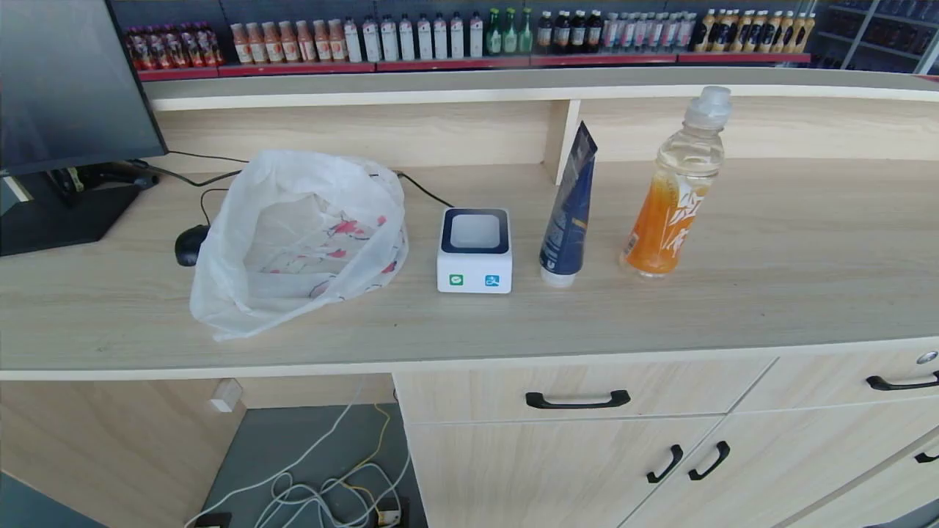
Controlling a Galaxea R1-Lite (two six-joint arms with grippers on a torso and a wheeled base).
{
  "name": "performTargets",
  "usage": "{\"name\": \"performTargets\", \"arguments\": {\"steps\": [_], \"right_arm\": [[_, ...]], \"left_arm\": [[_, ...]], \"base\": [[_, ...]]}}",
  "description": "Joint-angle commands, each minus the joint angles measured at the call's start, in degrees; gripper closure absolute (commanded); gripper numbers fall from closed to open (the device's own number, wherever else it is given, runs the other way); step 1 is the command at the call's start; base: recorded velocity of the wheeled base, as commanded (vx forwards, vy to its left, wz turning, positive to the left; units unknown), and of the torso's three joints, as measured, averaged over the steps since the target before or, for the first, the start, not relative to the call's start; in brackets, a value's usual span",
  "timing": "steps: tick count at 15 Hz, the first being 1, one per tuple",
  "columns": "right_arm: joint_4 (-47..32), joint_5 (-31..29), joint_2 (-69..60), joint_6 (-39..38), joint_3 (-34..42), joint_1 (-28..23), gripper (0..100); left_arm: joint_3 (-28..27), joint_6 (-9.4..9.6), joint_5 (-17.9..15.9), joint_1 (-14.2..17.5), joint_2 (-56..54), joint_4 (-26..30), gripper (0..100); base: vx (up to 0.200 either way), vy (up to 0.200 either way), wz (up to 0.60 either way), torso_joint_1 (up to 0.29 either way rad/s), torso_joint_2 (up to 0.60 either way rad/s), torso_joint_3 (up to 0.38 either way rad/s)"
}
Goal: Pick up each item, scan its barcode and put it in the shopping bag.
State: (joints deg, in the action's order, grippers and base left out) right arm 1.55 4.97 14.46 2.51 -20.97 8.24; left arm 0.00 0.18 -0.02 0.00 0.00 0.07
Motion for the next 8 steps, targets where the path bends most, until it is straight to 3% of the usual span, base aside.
{"name": "performTargets", "arguments": {"steps": [1, 5, 8], "right_arm": [[0.03, 1.09, 2.68, -0.05, -2.94, 0.20, 0], [0.30, 3.90, 13.32, -0.14, -11.55, 0.37, 0], [3.02, 5.40, 21.40, 0.04, -14.89, 3.98, 0]], "left_arm": [[0.00, -0.01, 0.02, 0.00, 0.00, 0.01, 0], [0.00, -0.01, 0.02, 0.00, 0.00, 0.01, 0], [0.00, -0.01, 0.02, 0.00, 0.00, 0.01, 0]], "base": [[0.000, 0.000, 0.00, 0.000, 0.00, 0.000], [0.000, 0.000, 0.00, 0.000, 0.00, 0.000], [0.000, 0.000, 0.00, 0.000, 0.00, 0.000]]}}
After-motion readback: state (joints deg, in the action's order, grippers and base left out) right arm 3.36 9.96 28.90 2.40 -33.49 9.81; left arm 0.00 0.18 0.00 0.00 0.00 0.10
